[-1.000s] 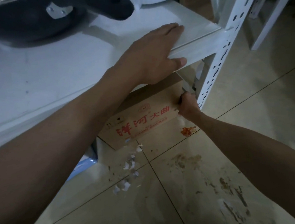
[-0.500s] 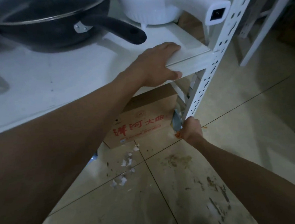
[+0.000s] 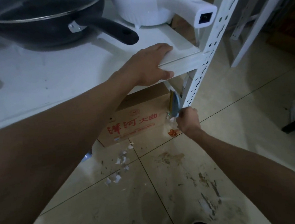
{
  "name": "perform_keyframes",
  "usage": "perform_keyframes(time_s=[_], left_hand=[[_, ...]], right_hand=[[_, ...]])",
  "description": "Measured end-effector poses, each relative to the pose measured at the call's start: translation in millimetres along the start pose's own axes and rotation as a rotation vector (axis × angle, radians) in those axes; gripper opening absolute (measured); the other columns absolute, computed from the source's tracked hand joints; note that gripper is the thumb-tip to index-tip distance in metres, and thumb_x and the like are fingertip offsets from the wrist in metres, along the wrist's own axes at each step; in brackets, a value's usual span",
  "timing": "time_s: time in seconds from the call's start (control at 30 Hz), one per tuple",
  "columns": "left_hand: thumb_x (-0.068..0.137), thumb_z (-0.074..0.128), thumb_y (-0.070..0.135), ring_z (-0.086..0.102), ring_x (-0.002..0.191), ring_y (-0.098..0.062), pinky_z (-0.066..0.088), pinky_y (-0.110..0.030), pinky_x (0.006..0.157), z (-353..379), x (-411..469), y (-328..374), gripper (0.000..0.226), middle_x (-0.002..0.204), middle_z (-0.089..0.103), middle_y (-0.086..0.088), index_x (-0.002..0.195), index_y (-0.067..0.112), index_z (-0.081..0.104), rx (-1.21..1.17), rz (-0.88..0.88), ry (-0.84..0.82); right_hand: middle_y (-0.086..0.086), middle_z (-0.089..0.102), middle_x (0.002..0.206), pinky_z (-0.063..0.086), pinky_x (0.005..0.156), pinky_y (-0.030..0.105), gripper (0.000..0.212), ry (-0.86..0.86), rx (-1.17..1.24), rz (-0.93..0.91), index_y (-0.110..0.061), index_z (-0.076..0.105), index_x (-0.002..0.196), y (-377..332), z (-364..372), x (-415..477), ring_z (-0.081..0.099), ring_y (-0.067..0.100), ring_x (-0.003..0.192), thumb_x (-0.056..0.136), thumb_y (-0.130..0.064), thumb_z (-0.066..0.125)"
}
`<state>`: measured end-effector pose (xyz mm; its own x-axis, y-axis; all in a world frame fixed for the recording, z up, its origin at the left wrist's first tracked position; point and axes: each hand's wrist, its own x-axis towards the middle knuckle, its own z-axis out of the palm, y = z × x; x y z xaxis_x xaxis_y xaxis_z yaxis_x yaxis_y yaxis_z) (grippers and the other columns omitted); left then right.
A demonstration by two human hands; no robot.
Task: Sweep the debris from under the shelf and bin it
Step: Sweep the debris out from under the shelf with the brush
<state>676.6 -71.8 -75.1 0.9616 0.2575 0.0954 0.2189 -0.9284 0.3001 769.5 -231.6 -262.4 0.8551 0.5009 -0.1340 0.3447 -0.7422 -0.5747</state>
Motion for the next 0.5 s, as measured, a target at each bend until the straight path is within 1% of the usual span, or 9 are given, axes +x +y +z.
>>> perform_keyframes(time_s=[0.03,0.07,0.13,0.23,0.3,0.37,0.43,0.5], left_hand=[[0.088,0.059,0.053,0.029,0.144,-0.020,0.027,-0.036,0.113,1,0,0,0.079,0.160,0.024,0.005,0.153,0.023,0.025,-0.001,-0.001,-0.001],[0.088,0.059,0.053,0.028,0.144,-0.019,0.027,-0.036,0.113,1,0,0,0.079,0.160,0.024,0.005,0.153,0.023,0.024,0.001,0.001,0.000],[0.089,0.058,0.053,0.028,0.144,-0.019,0.027,-0.036,0.112,2,2,-1,0.079,0.160,0.024,0.005,0.154,0.023,0.024,0.007,0.007,0.003],[0.088,0.056,0.055,0.028,0.144,-0.019,0.027,-0.036,0.111,4,3,-3,0.080,0.160,0.024,0.005,0.154,0.022,0.024,0.023,0.023,0.018],[0.089,0.055,0.055,0.029,0.144,-0.019,0.028,-0.034,0.111,7,5,-5,0.079,0.160,0.024,0.005,0.154,0.022,0.024,0.036,0.030,0.031],[0.089,0.055,0.054,0.028,0.144,-0.017,0.026,-0.032,0.111,8,6,-8,0.079,0.160,0.023,0.006,0.154,0.022,0.023,0.035,0.033,0.045],[0.089,0.054,0.054,0.027,0.145,-0.016,0.025,-0.031,0.112,9,7,-9,0.079,0.160,0.023,0.006,0.155,0.021,0.022,0.041,0.043,0.057],[0.090,0.054,0.054,0.027,0.145,-0.016,0.025,-0.030,0.111,11,8,-9,0.079,0.160,0.023,0.006,0.155,0.021,0.022,0.049,0.050,0.060]], right_hand=[[0.020,0.063,0.091,0.061,0.069,0.040,0.023,-0.007,0.021,-0.010,0.004,0.068,0.093,-4,3,9,0.065,0.034,0.071,0.083,0.003,0.047],[0.019,0.063,0.093,0.061,0.067,0.041,0.022,-0.018,0.034,-0.019,0.002,0.068,0.094,-8,6,17,0.067,0.033,0.073,0.086,0.003,0.048],[0.017,0.063,0.094,0.061,0.067,0.036,0.019,-0.037,0.039,-0.047,0.001,0.066,0.095,-16,15,33,0.067,0.030,0.074,0.090,0.001,0.048],[0.017,0.064,0.086,0.057,0.063,0.033,0.024,-0.025,0.036,-0.065,0.000,0.061,0.079,-25,29,48,0.065,0.030,0.069,0.089,0.003,0.041],[0.015,0.064,0.086,0.056,0.064,0.031,0.023,-0.027,0.047,-0.053,-0.001,0.058,0.074,-25,40,57,0.064,0.028,0.071,0.088,0.006,0.042],[0.016,0.064,0.092,0.059,0.068,0.034,0.020,-0.024,0.060,-0.020,0.002,0.062,0.082,-20,48,65,0.066,0.029,0.076,0.087,0.005,0.043],[0.018,0.065,0.098,0.058,0.075,0.037,0.022,-0.022,0.053,0.014,0.003,0.066,0.096,-13,51,70,0.066,0.031,0.084,0.087,0.003,0.046],[0.016,0.065,0.100,0.057,0.081,0.037,0.022,-0.035,0.046,0.025,0.004,0.066,0.104,-6,51,68,0.066,0.032,0.089,0.090,0.000,0.050]])
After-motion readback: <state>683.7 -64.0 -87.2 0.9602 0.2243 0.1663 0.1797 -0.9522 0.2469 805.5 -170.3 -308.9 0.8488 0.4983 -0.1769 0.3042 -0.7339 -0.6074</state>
